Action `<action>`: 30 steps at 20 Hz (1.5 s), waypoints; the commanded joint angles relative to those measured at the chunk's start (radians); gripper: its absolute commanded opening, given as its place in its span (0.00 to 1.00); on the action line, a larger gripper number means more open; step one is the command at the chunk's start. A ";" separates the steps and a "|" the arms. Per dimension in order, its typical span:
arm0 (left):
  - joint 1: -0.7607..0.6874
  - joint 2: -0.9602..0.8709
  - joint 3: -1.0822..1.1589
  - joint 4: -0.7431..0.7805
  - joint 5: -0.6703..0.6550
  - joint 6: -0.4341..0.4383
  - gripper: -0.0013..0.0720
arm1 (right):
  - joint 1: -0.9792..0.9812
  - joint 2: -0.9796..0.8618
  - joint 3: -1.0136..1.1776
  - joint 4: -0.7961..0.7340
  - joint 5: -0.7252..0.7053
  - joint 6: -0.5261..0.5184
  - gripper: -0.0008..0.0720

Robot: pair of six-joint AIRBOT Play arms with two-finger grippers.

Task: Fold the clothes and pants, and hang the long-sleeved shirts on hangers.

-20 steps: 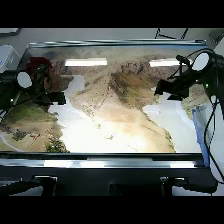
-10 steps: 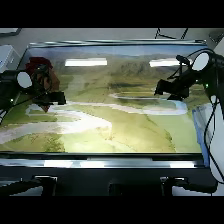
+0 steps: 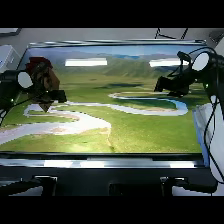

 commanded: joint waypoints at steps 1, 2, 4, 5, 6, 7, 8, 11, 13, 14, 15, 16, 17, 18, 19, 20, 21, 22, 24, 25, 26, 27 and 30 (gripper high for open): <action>-0.002 -0.009 0.000 -0.035 0.173 -0.004 0.97 | 0.001 -0.001 0.000 -0.004 -0.156 -0.011 0.94; -0.001 -0.011 0.000 -0.035 0.268 -0.004 0.97 | 0.001 -0.001 0.000 -0.005 -0.201 -0.026 0.94; 0.015 -0.012 0.000 -0.010 0.483 -0.008 0.97 | 0.001 -0.002 0.000 -0.019 -0.260 -0.036 0.94; 0.051 -0.021 0.008 0.000 0.589 -0.090 0.97 | 0.001 -0.002 0.000 -0.032 -0.271 -0.037 0.94; 0.121 -0.046 0.033 -0.003 0.613 -0.232 0.97 | 0.001 -0.002 0.000 -0.047 -0.267 -0.046 0.94; 0.206 -0.080 0.058 -0.042 0.581 -0.345 0.98 | 0.001 -0.002 0.000 -0.064 -0.251 -0.060 0.94; 0.311 -0.116 0.074 -0.157 0.519 -0.393 0.98 | 0.001 -0.002 0.000 -0.074 -0.229 -0.072 0.94; 0.573 -0.215 0.074 -0.488 0.303 -0.268 0.98 | 0.001 -0.002 -0.001 -0.079 -0.144 -0.106 0.94; 0.655 -0.270 0.060 -0.529 0.242 -0.208 0.98 | 0.001 -0.002 -0.002 -0.078 -0.110 -0.105 0.94; 0.666 -0.291 0.044 -0.536 0.258 -0.192 0.98 | 0.001 -0.002 -0.003 -0.077 -0.104 -0.105 0.94; 0.664 -0.312 0.031 -0.541 0.290 -0.173 0.98 | 0.001 -0.002 -0.003 -0.075 -0.104 -0.103 0.94; 0.655 -0.341 0.025 -0.549 0.325 -0.171 0.98 | 0.001 -0.002 -0.003 -0.074 -0.105 -0.103 0.94; 0.643 -0.376 0.025 -0.568 0.356 -0.171 0.98 | 0.001 -0.002 -0.003 -0.074 -0.103 -0.103 0.94; 0.631 -0.408 0.025 -0.586 0.389 -0.170 0.98 | 0.001 -0.002 -0.003 -0.073 -0.098 -0.103 0.94; 0.617 -0.436 0.025 -0.606 0.437 -0.159 0.98 | 0.001 -0.002 -0.003 -0.069 -0.087 -0.102 0.94; 0.602 -0.462 0.025 -0.667 0.501 -0.098 0.98 | 0.001 -0.002 -0.003 -0.066 -0.072 -0.102 0.94; 0.589 -0.483 0.025 -0.747 0.557 -0.030 0.98 | 0.001 -0.002 -0.003 -0.063 -0.056 -0.098 0.94; 0.576 -0.504 0.025 -0.831 0.610 0.031 0.98 | 0.001 -0.002 -0.003 -0.062 -0.046 -0.093 0.94; 0.552 -0.535 0.026 -0.966 0.692 0.122 0.98 | 0.001 -0.002 -0.003 -0.049 -0.039 -0.071 0.94; 0.540 -0.543 0.028 -1.009 0.722 0.183 0.98 | 0.001 -0.002 -0.003 -0.043 -0.037 -0.060 0.94; 0.528 -0.544 0.028 -1.022 0.749 0.228 0.97 | 0.001 -0.002 -0.003 -0.039 -0.032 -0.050 0.94; 0.517 -0.544 0.028 -1.022 0.771 0.245 0.90 | 0.001 -0.002 -0.003 -0.031 -0.025 -0.050 0.94; 0.510 -0.541 0.028 -1.022 0.757 0.244 0.05 | 0.002 -0.002 -0.003 -0.013 0.010 -0.049 0.94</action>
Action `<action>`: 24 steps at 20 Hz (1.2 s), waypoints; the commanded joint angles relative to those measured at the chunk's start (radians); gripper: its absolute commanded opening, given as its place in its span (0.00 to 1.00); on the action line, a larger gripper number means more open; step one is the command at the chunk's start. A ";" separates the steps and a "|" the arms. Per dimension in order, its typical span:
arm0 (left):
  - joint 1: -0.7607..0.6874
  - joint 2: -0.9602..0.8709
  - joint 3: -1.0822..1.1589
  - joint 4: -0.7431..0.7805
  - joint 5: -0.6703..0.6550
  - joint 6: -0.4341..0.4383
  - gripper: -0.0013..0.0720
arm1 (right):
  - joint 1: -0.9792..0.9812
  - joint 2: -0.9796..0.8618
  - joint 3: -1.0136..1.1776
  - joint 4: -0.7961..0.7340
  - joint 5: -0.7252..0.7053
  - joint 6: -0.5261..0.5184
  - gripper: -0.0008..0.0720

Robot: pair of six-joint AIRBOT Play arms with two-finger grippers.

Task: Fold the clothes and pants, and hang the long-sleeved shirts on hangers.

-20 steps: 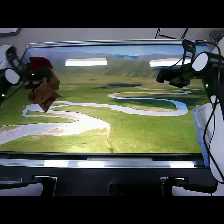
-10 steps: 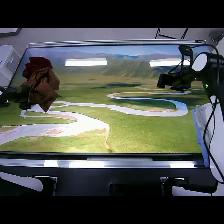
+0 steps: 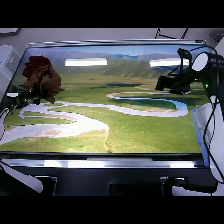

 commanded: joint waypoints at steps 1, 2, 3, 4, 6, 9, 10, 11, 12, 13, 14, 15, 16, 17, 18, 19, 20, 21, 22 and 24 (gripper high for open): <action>-0.011 -0.001 0.001 -0.056 0.021 0.055 0.05 | 0.001 0.000 0.000 0.019 0.051 0.010 0.94; -0.011 0.010 0.001 -0.055 0.003 0.058 0.05 | 0.001 0.000 0.000 0.019 0.073 0.010 0.94; -0.012 0.033 0.001 -0.055 -0.012 0.080 0.05 | 0.001 0.000 0.000 0.019 0.092 0.010 0.94; -0.014 0.067 0.001 -0.055 -0.019 0.113 0.04 | 0.001 0.000 0.000 0.018 0.108 0.010 0.94; -0.024 0.166 0.001 -0.055 -0.027 0.185 0.04 | 0.001 0.001 0.000 0.018 0.124 0.006 0.94; -0.032 0.329 0.001 0.066 -0.023 0.246 0.04 | 0.001 0.003 0.000 0.018 0.127 0.006 0.94; -0.024 0.369 0.001 0.162 -0.042 0.233 0.04 | 0.001 0.003 0.000 0.018 0.133 0.006 0.94; -0.019 0.405 0.001 0.230 -0.097 0.232 0.04 | 0.001 0.003 0.000 0.018 0.146 0.006 0.94; -0.031 0.447 0.001 0.272 -0.161 0.256 0.04 | 0.001 0.003 0.000 0.018 0.154 0.006 0.94; -0.063 0.504 0.001 0.290 -0.214 0.344 0.04 | 0.001 0.003 0.000 0.018 0.161 0.006 0.94; -0.109 0.565 0.000 0.294 -0.233 0.413 0.04 | 0.001 0.003 0.000 0.018 0.161 0.006 0.94; -0.174 0.635 0.000 0.294 -0.226 0.434 0.04 | 0.001 0.003 0.000 0.018 0.157 0.006 0.94; -0.247 0.698 0.000 0.293 -0.216 0.433 0.04 | 0.001 0.004 0.000 0.018 0.154 0.006 0.94; -0.337 0.756 0.000 0.293 -0.212 0.433 0.04 | 0.001 0.009 0.000 0.013 0.149 0.005 0.94; -0.437 0.798 0.000 0.294 -0.215 0.433 0.04 | 0.001 0.019 0.003 0.000 0.142 0.003 0.94; -0.533 0.821 0.000 0.294 -0.225 0.432 0.04 | 0.001 0.034 0.015 -0.021 0.143 -0.003 0.94; -0.636 0.827 0.000 0.294 -0.242 0.420 0.04 | 0.001 0.052 0.030 -0.047 0.142 -0.003 0.94; -0.730 0.822 -0.008 0.294 -0.249 0.409 0.04 | 0.001 0.074 0.050 -0.079 0.138 -0.003 0.94; -0.829 0.809 -0.031 0.296 -0.233 0.394 0.04 | 0.001 0.100 0.072 -0.119 0.129 -0.003 0.94; -0.997 0.761 -0.108 0.298 -0.156 0.359 0.04 | 0.001 0.157 0.108 -0.199 0.091 -0.009 0.94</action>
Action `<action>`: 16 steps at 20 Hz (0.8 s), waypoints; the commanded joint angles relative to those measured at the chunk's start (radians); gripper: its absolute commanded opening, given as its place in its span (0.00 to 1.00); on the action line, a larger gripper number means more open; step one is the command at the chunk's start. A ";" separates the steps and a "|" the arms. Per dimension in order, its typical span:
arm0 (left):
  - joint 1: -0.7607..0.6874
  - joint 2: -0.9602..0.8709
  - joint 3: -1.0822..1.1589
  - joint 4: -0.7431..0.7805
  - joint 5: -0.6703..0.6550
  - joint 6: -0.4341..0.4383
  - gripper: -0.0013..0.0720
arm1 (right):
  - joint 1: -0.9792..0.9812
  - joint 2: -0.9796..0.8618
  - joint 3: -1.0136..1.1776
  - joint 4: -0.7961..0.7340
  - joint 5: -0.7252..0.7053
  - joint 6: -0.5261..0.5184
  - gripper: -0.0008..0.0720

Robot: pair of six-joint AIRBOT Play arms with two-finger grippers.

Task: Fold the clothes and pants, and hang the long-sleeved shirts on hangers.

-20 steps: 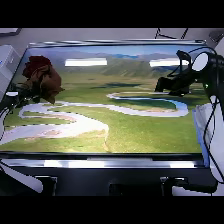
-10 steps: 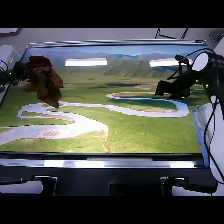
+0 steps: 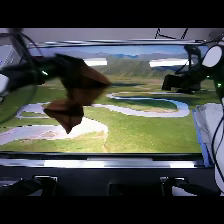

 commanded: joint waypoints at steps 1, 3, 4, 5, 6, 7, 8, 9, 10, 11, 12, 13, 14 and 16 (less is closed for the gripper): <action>-0.307 -0.053 -0.105 0.011 0.105 -0.063 0.04 | 0.001 0.091 0.060 -0.142 -0.065 -0.005 0.94; -0.411 -0.166 -0.170 0.010 0.182 -0.172 0.04 | 0.001 0.132 0.079 -0.167 -0.098 -0.005 0.94; -0.443 -0.229 -0.179 0.006 0.186 -0.241 0.06 | 0.001 0.148 0.079 -0.167 -0.103 -0.005 0.94; -0.463 -0.289 -0.175 -0.005 0.167 -0.302 0.35 | 0.001 0.156 0.079 -0.167 -0.093 -0.005 0.94; -0.464 -0.328 -0.162 -0.035 0.122 -0.344 0.99 | 0.001 0.155 0.079 -0.167 -0.067 -0.005 0.94; -0.445 -0.341 -0.144 -0.038 0.062 -0.355 0.98 | 0.001 0.149 0.078 -0.167 -0.028 -0.006 0.94; -0.401 -0.335 -0.119 -0.014 -0.019 -0.340 0.98 | 0.001 0.140 0.078 -0.167 0.016 -0.006 0.94; -0.340 -0.321 -0.089 0.040 -0.114 -0.337 0.98 | 0.001 0.126 0.072 -0.165 0.067 -0.006 0.96; -0.256 -0.301 -0.056 0.126 -0.221 -0.337 0.98 | 0.001 0.111 0.051 -0.154 0.107 -0.019 0.97; -0.169 -0.280 -0.033 0.219 -0.317 -0.341 0.98 | 0.001 0.099 0.014 -0.140 0.139 -0.042 0.98; -0.067 -0.257 -0.023 0.308 -0.416 -0.344 0.98 | 0.001 0.090 -0.047 -0.131 0.162 -0.049 0.98; 0.031 -0.240 -0.026 0.373 -0.511 -0.345 0.98 | 0.001 0.088 -0.121 -0.123 0.174 -0.052 0.98; 0.135 -0.230 -0.038 0.425 -0.611 -0.344 0.98 | 0.001 0.088 -0.207 -0.110 0.179 -0.063 0.99; 0.315 -0.216 -0.119 0.444 -0.719 -0.327 0.98 | 0.001 0.088 -0.393 -0.047 0.172 -0.074 0.99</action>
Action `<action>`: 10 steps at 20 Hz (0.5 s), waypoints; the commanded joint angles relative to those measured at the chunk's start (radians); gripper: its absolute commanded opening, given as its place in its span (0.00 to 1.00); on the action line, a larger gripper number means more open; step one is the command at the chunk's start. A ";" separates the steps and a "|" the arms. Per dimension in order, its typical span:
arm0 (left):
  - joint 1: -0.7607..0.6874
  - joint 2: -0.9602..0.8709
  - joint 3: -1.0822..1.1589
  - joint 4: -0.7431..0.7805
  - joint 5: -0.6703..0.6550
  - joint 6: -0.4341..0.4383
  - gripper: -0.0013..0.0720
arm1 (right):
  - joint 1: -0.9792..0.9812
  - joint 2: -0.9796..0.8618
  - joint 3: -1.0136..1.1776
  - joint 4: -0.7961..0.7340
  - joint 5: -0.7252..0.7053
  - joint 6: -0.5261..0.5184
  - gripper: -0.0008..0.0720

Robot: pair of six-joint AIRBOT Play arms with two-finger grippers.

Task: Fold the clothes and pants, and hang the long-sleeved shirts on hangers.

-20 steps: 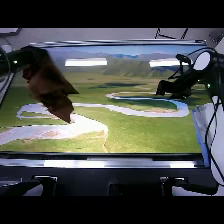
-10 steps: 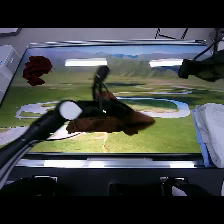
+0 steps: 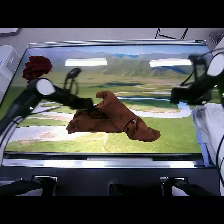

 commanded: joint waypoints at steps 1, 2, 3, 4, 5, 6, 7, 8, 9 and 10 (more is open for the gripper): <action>0.302 0.033 -0.113 0.124 -0.264 0.012 0.98 | 0.001 -0.006 -0.291 0.137 0.018 -0.035 0.99; 0.352 0.039 -0.180 0.114 -0.247 0.013 0.98 | 0.001 -0.006 -0.364 0.218 -0.007 -0.050 1.00; 0.386 0.042 -0.251 0.085 -0.213 0.027 0.98 | 0.001 -0.006 -0.430 0.297 -0.042 -0.068 1.00; 0.399 0.041 -0.309 0.051 -0.174 0.046 0.98 | 0.001 -0.006 -0.483 0.352 -0.078 -0.082 1.00; 0.398 0.041 -0.362 0.019 -0.119 0.057 0.98 | 0.001 -0.006 -0.520 0.377 -0.109 -0.083 1.00; 0.389 0.041 -0.401 -0.013 -0.063 0.064 0.98 | 0.001 -0.006 -0.547 0.380 -0.130 -0.083 1.00; 0.375 0.040 -0.429 -0.039 -0.001 0.064 0.98 | 0.001 -0.006 -0.562 0.378 -0.137 -0.083 1.00; 0.358 0.036 -0.442 -0.048 0.049 0.064 0.98 | 0.001 -0.006 -0.569 0.377 -0.141 -0.083 1.00; 0.339 0.029 -0.445 -0.052 0.095 0.064 0.98 | 0.001 -0.006 -0.571 0.377 -0.143 -0.083 1.00; 0.320 0.021 -0.444 -0.063 0.128 0.064 0.98 | 0.001 -0.006 -0.571 0.377 -0.147 -0.083 1.00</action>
